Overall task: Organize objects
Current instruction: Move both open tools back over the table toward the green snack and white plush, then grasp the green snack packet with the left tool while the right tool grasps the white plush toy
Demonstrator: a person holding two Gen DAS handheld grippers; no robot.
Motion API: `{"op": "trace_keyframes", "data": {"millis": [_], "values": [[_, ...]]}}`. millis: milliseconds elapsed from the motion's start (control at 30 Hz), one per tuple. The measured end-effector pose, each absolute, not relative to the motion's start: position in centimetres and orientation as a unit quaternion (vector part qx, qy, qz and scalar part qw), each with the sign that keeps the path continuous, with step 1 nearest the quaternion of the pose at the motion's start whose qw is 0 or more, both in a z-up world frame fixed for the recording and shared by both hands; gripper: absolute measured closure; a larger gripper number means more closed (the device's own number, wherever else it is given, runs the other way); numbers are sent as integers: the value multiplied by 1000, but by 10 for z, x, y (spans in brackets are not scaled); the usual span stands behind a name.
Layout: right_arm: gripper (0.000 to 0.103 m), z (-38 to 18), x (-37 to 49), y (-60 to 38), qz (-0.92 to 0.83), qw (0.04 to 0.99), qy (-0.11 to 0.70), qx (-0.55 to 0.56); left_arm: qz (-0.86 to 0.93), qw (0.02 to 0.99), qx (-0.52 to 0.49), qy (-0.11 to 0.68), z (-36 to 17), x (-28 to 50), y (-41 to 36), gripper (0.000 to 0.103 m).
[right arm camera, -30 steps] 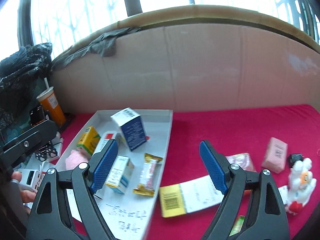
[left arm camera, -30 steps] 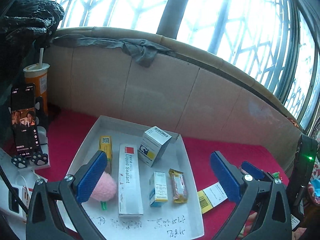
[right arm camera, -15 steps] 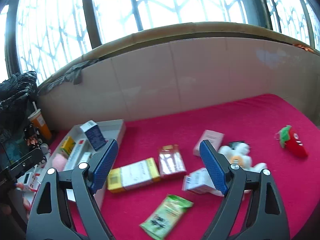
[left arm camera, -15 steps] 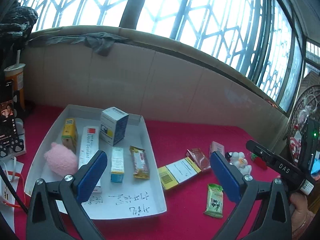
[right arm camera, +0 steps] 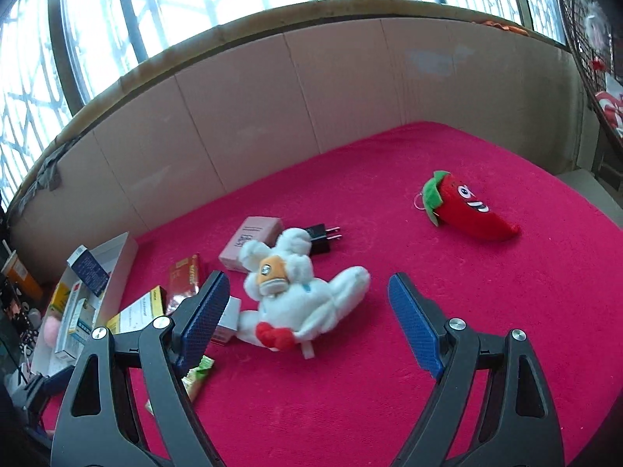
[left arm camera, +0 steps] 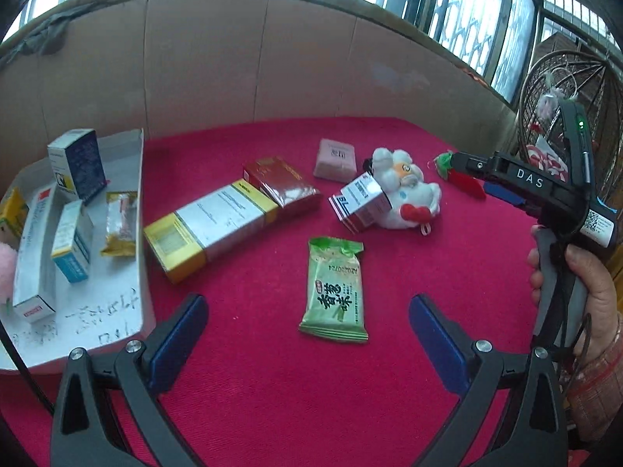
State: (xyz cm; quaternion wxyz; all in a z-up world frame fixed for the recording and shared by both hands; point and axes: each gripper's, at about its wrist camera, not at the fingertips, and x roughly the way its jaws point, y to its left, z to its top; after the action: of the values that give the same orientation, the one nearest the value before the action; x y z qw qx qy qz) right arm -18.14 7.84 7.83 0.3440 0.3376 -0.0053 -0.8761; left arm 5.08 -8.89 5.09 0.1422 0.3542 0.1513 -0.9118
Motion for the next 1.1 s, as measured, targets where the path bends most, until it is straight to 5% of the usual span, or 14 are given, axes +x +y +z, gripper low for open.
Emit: {"op": "trace_keyframes", "data": {"millis": [333,833,933,1100], "values": [[19,54,-210,47,-853,366,22,372,-886,138,411,165,25,16,-93,0],[19,40,-215,-6,-844,386,110,356,-875,152,447,105,11,-11,-83,14],[19,39,-213,1,-840,394,110,356,-878,154,445,89,11,-6,-80,24],[48,40,-203,11,-826,426,99,356,-886,153,430,85,14,8,-82,50]]}}
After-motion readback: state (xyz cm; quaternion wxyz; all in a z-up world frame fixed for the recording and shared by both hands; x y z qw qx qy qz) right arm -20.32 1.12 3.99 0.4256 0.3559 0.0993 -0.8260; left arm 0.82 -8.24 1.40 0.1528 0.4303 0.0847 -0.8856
